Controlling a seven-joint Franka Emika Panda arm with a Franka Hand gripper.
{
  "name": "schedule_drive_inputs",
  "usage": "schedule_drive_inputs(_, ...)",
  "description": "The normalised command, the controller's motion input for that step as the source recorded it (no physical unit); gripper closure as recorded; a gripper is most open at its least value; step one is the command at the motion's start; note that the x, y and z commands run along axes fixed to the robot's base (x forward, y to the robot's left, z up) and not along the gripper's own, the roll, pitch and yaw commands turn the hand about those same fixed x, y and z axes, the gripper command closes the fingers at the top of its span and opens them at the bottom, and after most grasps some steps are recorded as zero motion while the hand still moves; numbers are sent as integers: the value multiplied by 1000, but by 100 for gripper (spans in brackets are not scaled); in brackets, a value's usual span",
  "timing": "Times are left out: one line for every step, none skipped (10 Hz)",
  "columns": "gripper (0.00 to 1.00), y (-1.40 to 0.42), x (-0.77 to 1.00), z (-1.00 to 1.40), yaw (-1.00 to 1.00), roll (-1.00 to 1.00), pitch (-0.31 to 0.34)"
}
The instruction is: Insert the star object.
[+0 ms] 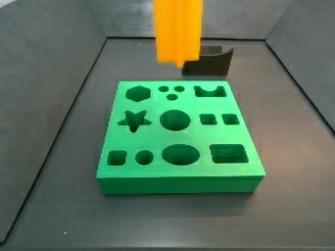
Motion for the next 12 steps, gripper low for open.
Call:
schedule_drive_inputs(100,0,0,-9,0,7,0)
schedule_drive_inputs(100,60,0,-69,0,26,0)
schedule_drive_inputs(100,29,0,-137,-11,73,0)
schedule_drive_inputs(100,86,-17,-660,-220,321,-83)
schedule_drive_inputs(100,0,-86,-1000,-163,0,-44)
schedule_drive_inputs(100,-57,-220,-1000,-200,-56,10)
schedule_drive_inputs(100,-46,-283,-983,-234,-84,0)
schedule_drive_inputs(100,-100,-294,-943,-260,-83,0)
schedule_drive_inputs(100,-49,-266,-849,-260,-103,99)
schedule_drive_inputs(100,-20,-266,-740,-166,-91,173)
schedule_drive_inputs(100,-26,-311,-531,-37,-40,64)
schedule_drive_inputs(100,0,-274,-137,0,-29,-121)
